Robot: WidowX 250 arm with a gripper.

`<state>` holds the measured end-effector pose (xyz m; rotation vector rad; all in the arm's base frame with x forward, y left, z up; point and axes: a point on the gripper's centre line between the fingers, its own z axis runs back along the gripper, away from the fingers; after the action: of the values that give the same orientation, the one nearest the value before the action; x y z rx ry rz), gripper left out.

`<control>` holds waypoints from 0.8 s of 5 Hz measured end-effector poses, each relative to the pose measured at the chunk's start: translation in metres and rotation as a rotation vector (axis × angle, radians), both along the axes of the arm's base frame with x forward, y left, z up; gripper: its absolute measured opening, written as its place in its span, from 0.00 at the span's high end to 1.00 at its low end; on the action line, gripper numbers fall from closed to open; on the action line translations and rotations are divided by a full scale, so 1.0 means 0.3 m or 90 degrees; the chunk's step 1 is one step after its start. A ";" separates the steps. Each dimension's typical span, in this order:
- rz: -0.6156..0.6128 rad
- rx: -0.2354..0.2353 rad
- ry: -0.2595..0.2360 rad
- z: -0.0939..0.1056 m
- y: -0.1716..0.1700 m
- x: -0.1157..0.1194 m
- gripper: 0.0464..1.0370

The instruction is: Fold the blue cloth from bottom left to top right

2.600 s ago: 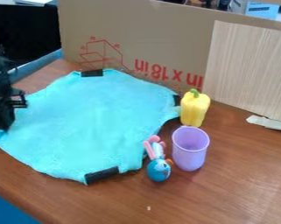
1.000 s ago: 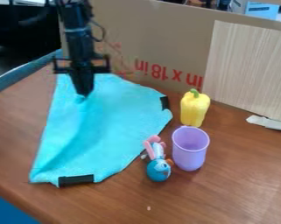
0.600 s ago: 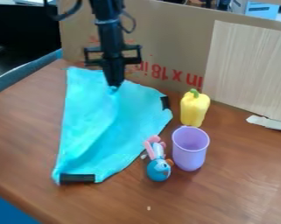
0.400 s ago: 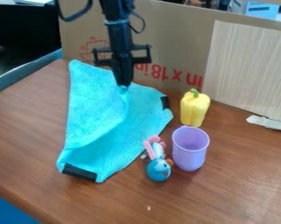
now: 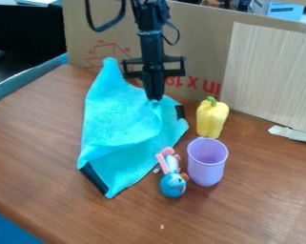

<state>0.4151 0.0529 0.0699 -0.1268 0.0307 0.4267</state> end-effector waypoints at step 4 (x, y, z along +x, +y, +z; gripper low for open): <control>0.015 -0.005 -0.003 -0.022 -0.046 0.043 0.24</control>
<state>0.4280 0.0391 0.0633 -0.1353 0.0262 0.4496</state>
